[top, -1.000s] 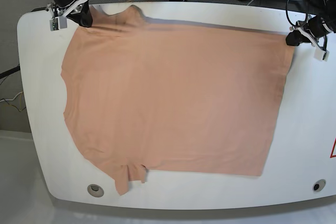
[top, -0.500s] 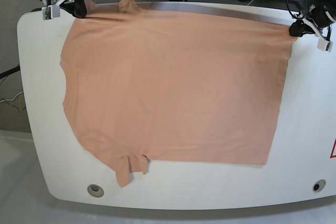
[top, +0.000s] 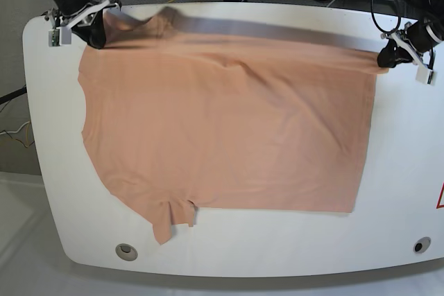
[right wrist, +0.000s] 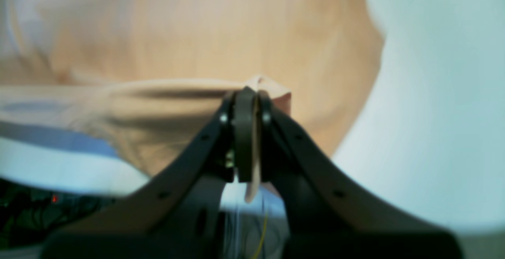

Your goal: Fold the T-shirt properly

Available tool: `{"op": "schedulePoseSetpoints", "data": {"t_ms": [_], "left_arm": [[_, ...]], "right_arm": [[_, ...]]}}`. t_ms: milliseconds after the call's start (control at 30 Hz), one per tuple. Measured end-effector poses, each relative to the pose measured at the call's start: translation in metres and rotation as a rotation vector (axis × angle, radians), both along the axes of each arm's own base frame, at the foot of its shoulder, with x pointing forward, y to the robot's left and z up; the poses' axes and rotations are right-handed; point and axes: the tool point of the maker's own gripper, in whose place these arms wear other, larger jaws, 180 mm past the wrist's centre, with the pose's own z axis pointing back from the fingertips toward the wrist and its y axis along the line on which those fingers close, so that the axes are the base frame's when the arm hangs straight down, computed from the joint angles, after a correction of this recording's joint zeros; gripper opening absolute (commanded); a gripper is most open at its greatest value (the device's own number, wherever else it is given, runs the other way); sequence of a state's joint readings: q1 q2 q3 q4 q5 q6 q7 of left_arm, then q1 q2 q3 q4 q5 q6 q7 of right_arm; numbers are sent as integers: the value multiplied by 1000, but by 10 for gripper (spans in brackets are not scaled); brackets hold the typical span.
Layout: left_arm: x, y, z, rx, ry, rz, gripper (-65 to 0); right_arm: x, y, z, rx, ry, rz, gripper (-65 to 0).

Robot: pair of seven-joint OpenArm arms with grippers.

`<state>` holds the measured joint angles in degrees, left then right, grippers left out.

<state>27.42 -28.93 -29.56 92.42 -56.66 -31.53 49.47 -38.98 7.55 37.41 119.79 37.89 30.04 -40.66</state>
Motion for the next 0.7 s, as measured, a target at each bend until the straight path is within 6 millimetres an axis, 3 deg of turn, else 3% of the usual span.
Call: {"op": "schedulePoseSetpoints", "data": {"t_ms": [367, 700], "left_arm": [[51, 0, 21, 37, -116, -10, -650], [46, 9, 10, 54, -65, -6, -650]], "right_arm": [[39, -9, 12, -19, -90, 16, -650], [49, -10, 8, -7, -94, 17, -650]]}}
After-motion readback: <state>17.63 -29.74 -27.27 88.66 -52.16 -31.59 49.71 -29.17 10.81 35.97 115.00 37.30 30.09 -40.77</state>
